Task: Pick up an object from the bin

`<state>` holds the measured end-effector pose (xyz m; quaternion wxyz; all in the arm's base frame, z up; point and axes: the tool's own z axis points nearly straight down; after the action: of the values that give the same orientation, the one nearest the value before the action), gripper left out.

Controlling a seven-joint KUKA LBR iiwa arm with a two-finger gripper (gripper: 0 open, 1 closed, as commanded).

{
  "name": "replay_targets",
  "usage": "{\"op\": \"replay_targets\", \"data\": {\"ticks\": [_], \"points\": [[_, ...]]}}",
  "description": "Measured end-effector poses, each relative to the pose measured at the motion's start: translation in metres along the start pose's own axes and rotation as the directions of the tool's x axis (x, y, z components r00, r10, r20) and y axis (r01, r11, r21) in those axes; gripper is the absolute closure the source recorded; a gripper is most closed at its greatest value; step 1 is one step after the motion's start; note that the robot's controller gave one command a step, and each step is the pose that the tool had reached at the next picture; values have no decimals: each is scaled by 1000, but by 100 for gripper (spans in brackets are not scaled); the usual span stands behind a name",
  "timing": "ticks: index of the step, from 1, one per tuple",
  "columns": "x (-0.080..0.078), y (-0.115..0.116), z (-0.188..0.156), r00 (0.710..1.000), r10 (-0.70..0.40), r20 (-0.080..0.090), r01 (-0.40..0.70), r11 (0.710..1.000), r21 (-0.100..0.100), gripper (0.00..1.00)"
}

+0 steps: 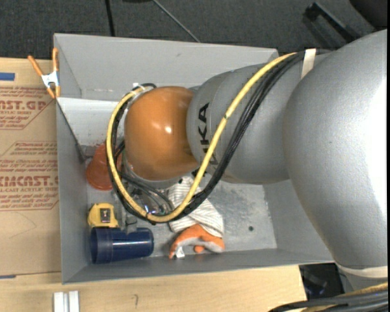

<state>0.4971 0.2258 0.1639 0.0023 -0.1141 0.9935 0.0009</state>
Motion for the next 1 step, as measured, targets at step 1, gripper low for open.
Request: {"op": "replay_targets", "data": {"ticks": [1], "points": [[11, 10, 14, 1000, -2, -4, 2, 1000, 0, 100]]}}
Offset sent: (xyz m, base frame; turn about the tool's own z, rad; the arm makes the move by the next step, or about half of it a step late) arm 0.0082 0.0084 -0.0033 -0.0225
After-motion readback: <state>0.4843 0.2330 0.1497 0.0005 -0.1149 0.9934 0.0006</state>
